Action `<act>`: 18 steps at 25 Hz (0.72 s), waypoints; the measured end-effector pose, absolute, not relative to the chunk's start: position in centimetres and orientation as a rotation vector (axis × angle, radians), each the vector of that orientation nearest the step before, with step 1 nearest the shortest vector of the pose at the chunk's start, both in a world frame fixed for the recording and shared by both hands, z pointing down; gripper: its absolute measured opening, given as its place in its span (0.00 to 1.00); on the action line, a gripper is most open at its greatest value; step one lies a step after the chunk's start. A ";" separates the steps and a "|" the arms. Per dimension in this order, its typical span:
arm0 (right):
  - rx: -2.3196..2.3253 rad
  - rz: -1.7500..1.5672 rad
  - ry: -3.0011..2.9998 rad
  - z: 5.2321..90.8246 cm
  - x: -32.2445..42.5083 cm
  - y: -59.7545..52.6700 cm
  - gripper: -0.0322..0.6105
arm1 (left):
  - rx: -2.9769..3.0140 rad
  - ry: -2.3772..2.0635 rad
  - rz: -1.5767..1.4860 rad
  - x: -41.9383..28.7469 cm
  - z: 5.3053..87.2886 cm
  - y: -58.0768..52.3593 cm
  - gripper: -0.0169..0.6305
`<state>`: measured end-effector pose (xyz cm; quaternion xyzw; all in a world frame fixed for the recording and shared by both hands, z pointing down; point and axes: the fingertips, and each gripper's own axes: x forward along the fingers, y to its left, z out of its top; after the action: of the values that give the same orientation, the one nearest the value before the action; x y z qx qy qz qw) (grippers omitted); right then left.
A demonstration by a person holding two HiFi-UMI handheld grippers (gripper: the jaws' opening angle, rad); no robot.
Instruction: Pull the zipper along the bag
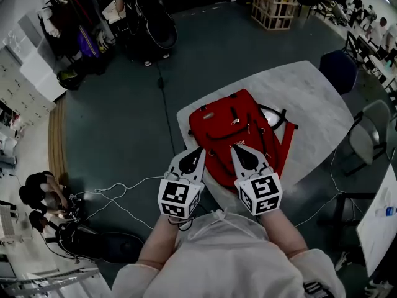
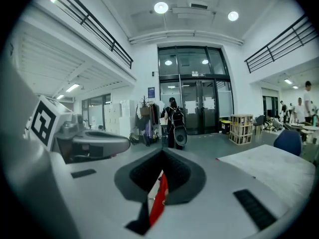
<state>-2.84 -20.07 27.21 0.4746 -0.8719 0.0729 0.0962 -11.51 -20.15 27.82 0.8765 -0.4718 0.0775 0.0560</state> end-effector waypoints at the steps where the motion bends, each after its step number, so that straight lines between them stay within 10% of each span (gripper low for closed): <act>1: 1.406 0.219 -2.586 27.4 -2.8 -20.0 0.09 | 2.661 -1.433 0.237 -11.4 28.0 -20.1 0.06; 18: 1.395 0.222 -2.587 27.9 -2.9 -19.7 0.09 | 2.662 -1.459 0.276 -11.6 28.4 -20.3 0.06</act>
<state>-2.94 -19.65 27.89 0.4711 -0.8735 0.0750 0.0968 -11.63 -20.30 28.40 0.8724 -0.4782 0.0903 0.0469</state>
